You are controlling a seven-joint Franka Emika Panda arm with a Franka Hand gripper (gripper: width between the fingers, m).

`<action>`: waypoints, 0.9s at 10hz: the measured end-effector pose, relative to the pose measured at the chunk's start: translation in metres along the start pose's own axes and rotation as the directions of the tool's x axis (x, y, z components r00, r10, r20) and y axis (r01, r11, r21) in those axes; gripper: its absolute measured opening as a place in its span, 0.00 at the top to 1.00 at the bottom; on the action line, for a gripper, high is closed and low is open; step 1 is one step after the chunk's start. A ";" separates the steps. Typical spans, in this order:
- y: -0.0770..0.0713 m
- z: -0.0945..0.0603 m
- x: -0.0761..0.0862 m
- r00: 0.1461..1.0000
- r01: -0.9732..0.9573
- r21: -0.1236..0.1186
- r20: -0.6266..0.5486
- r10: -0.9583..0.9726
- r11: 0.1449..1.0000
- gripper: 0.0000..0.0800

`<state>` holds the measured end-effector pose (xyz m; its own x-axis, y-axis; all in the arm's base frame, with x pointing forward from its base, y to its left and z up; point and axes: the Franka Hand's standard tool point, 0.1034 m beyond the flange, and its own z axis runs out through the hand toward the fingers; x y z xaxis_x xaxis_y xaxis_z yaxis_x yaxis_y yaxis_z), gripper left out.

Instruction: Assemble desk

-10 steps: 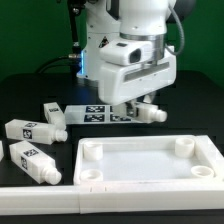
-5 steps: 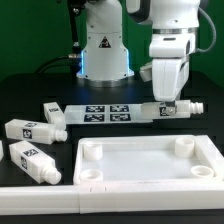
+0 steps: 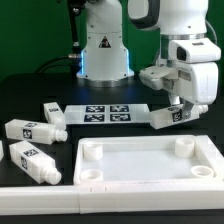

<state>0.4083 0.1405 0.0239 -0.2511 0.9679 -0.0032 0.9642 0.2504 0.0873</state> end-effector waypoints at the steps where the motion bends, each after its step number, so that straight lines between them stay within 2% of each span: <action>1: 0.000 0.000 -0.001 1.000 0.026 0.001 0.001 -0.026 1.000 0.64; 3: -0.002 0.001 0.000 0.988 0.157 0.001 0.004 -0.157 0.988 0.64; 5: -0.014 0.004 0.017 0.874 0.486 -0.017 -0.003 -0.486 0.874 0.64; 6: -0.019 0.009 0.015 0.793 0.609 -0.010 -0.006 -0.609 0.793 0.64; 8: -0.019 0.010 0.012 0.779 0.627 -0.009 -0.006 -0.627 0.779 0.64; 9: -0.019 0.011 0.011 0.785 0.620 -0.009 -0.006 -0.620 0.785 0.56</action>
Offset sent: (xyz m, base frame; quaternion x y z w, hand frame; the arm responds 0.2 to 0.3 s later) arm -0.0162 0.0211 -0.0027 -0.0375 0.0131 -0.3920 0.9191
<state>0.3878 0.1469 0.0116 -0.7954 0.6040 -0.0503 0.6000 0.7965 0.0751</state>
